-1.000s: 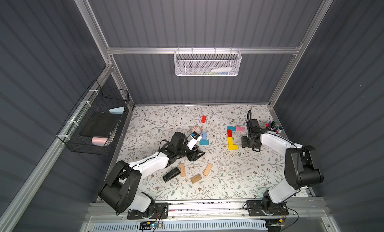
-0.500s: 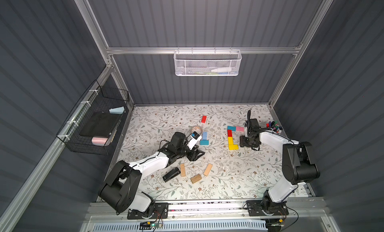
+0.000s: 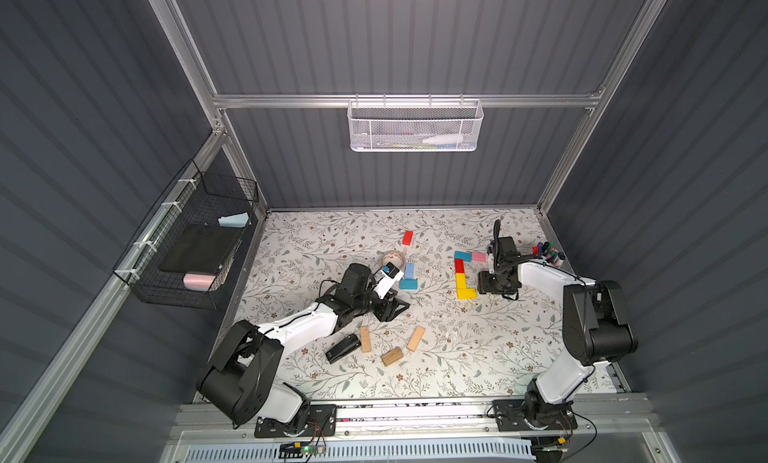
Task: Assemble the letter c with building blocks
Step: Assemble the building block at the center of the board.
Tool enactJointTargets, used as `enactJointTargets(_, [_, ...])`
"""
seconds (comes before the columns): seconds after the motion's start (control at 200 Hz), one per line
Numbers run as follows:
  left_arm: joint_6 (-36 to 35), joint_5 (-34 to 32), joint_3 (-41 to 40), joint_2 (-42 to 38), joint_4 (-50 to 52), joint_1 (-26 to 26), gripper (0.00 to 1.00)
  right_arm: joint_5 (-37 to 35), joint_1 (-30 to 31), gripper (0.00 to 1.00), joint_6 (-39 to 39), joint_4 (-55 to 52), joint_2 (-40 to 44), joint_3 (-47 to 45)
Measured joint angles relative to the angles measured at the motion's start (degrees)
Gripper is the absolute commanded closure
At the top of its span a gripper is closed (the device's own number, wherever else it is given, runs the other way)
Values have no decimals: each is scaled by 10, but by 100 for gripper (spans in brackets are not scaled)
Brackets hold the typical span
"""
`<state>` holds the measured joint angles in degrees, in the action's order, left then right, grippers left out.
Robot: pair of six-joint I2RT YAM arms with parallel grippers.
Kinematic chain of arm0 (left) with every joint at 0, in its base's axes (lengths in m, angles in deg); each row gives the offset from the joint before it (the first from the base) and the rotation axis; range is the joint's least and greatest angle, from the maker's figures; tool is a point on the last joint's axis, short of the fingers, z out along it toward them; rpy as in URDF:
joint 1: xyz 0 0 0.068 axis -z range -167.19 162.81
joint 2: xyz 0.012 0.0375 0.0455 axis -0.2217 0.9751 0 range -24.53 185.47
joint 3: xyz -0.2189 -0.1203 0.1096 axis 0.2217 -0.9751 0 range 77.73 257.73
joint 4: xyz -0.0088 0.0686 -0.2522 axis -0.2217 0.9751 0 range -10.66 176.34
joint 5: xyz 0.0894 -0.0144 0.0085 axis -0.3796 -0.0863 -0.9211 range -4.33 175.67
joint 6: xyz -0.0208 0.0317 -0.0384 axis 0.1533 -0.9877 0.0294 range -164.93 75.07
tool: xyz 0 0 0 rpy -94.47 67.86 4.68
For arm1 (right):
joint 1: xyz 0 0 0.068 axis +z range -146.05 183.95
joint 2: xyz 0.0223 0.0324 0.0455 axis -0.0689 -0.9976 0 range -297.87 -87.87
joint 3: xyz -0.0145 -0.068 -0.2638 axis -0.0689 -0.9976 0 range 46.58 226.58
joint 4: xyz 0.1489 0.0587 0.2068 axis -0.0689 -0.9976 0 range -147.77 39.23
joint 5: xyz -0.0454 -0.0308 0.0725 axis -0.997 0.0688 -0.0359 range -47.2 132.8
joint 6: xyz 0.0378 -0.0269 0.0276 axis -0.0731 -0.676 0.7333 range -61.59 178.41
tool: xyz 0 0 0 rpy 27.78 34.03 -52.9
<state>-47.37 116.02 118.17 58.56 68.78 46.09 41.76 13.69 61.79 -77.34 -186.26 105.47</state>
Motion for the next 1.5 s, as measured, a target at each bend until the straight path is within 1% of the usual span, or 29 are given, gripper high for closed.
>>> enactJointTargets(0.095, [0, 0, 0, 0, 0, 0, 39, 0, 0, 35, 0, 0, -6, 0])
enactJointTargets(0.39, [0, 0, 0, 0, 0, 0, 39, 7, 0, 24, 0, -3, -6, 1])
enactJointTargets(0.685, [0, 0, 0, 0, 0, 0, 39, 8, -2, 22, 0, -18, 2, 15])
enactJointTargets(0.79, [0, 0, 0, 1, 0, 0, 39, 6, -9, 28, 1, -24, 24, 15])
enactJointTargets(0.856, [0, 0, 0, 1, 0, 0, 39, 5, -19, 34, 4, -24, 44, 15])
enactJointTargets(0.981, [0, 0, 0, 1, 0, 0, 39, 1, -48, 51, 7, -24, 73, 15])
enactJointTargets(1.046, [0, 0, 0, 1, 0, 0, 39, 2, -63, 57, 7, -23, 75, 15])
enactJointTargets(1.231, [0, 0, 0, 1, 0, 0, 39, 13, -89, 61, 9, -24, 59, 16])
enactJointTargets(1.501, [0, 0, 0, 1, 0, 0, 39, 20, -93, 65, -1, -22, 13, 19])
